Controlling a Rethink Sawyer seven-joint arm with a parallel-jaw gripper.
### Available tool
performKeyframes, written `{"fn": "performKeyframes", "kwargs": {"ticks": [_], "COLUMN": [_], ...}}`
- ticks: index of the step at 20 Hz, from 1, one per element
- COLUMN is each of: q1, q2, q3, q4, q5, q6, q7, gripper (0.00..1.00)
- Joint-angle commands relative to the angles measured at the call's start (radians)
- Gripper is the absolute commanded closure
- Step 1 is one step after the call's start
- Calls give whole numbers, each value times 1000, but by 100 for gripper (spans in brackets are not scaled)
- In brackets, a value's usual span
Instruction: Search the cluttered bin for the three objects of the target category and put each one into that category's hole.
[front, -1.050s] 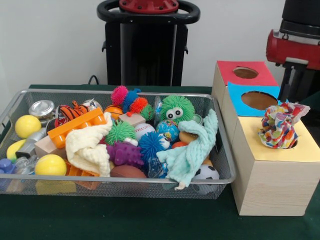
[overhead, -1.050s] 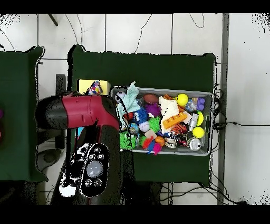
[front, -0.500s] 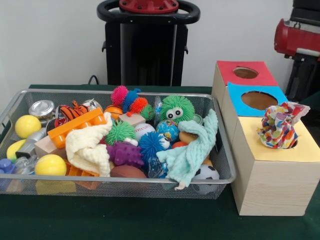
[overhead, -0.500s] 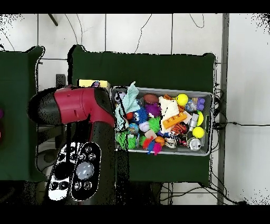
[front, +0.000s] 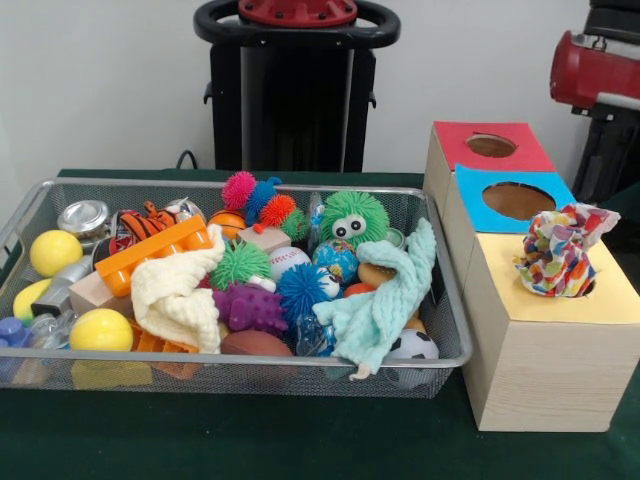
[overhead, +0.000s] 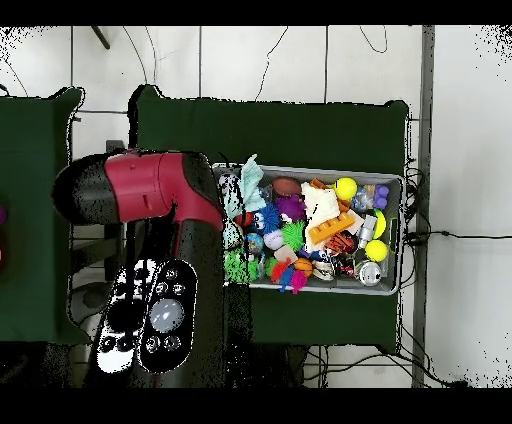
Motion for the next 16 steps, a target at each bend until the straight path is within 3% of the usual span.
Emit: {"fn": "performKeyframes", "kwargs": {"ticks": [1, 10, 16], "q1": [-38, -30, -70], "q2": [83, 61, 88], "q3": [42, 42, 111], "q4": [18, 87, 123], "q5": [-60, -82, -40], "q6": [73, 41, -6], "q7": [4, 10, 18], "gripper": [100, 100, 100]}}
